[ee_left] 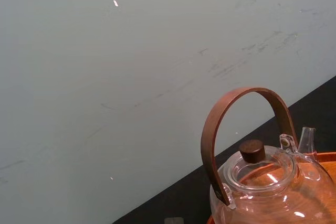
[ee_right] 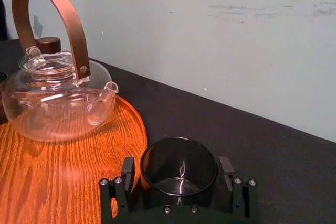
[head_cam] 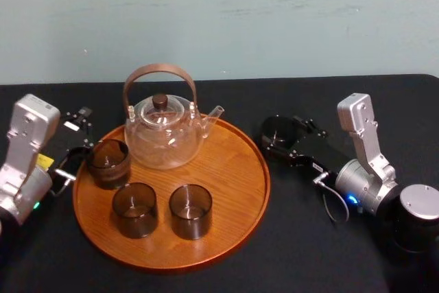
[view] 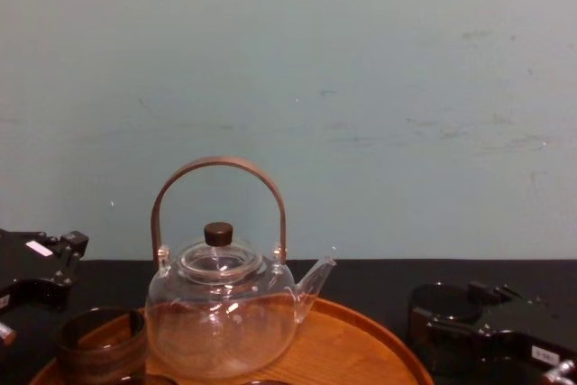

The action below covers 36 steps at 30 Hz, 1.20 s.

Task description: Pick up the glass from the table and place it on the tray.

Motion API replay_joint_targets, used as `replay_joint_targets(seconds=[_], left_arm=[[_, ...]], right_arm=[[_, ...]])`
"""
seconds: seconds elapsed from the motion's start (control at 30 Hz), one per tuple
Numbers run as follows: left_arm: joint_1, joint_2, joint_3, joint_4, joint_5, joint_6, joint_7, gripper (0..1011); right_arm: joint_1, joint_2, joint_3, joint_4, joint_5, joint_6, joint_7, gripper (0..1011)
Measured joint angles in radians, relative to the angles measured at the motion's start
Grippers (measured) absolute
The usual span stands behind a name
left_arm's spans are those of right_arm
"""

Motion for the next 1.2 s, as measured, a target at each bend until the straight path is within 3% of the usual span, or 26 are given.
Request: replay_joint_targets(seconds=[0.53,1.2], left_arm=[[0.0,0.0,0.0,0.0,0.0,0.0,0.0,0],[0.0,0.0,0.0,0.0,0.0,0.0,0.0,0]], right_arm=[[0.018,-0.005,-0.01,0.038,0.016,-0.011,0.014,1002],[0.016,-0.003,-0.013,0.037,0.017,-0.006,0.008,1002]])
